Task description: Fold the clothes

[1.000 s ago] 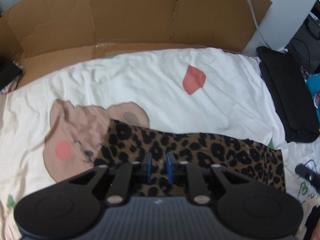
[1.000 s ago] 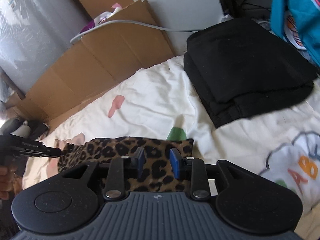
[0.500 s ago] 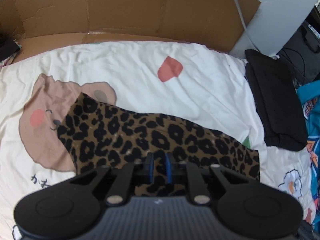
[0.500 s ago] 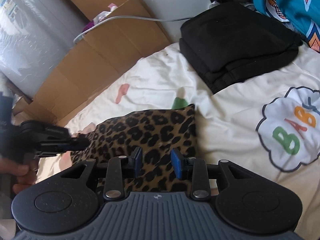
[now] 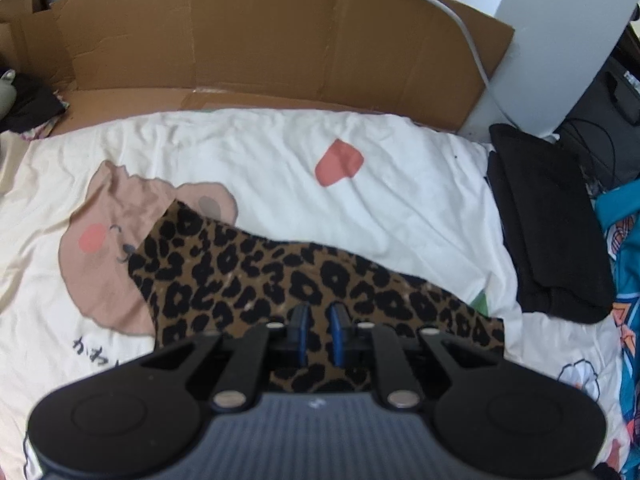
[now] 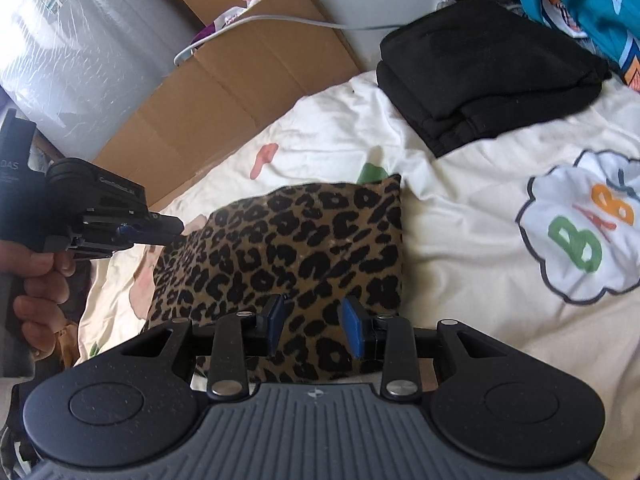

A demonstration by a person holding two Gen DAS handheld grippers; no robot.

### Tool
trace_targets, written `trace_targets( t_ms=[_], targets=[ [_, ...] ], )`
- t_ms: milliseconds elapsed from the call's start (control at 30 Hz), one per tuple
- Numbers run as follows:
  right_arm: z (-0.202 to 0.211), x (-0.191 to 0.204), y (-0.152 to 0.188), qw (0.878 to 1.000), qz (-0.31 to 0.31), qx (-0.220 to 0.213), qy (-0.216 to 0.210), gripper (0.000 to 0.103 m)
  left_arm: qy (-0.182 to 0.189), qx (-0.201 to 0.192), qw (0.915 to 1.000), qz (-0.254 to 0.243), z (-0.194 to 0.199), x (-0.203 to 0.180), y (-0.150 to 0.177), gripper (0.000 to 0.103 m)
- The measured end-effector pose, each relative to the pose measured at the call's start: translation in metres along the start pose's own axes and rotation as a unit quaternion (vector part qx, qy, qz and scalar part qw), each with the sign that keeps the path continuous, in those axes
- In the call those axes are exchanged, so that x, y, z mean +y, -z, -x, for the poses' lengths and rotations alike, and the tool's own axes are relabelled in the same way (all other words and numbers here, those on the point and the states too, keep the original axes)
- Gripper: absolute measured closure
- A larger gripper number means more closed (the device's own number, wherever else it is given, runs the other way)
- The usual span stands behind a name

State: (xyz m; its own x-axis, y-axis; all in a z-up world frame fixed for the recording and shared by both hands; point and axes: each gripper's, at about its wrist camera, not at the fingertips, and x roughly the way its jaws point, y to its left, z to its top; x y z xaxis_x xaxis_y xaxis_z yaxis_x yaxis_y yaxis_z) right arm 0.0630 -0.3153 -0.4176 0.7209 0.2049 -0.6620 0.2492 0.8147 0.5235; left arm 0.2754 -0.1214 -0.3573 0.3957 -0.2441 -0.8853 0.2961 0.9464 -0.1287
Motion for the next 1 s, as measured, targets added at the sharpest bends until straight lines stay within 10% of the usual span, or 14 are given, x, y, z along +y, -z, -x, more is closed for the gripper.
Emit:
trace_targets(
  t_ms=[1000],
  targets=[
    [-0.022, 0.035, 0.034, 0.996, 0.083, 0.007, -0.017, 0.066, 0.069, -0.009, 0.9938, -0.087, -0.066, 0.010, 0.019, 0.089]
  ],
)
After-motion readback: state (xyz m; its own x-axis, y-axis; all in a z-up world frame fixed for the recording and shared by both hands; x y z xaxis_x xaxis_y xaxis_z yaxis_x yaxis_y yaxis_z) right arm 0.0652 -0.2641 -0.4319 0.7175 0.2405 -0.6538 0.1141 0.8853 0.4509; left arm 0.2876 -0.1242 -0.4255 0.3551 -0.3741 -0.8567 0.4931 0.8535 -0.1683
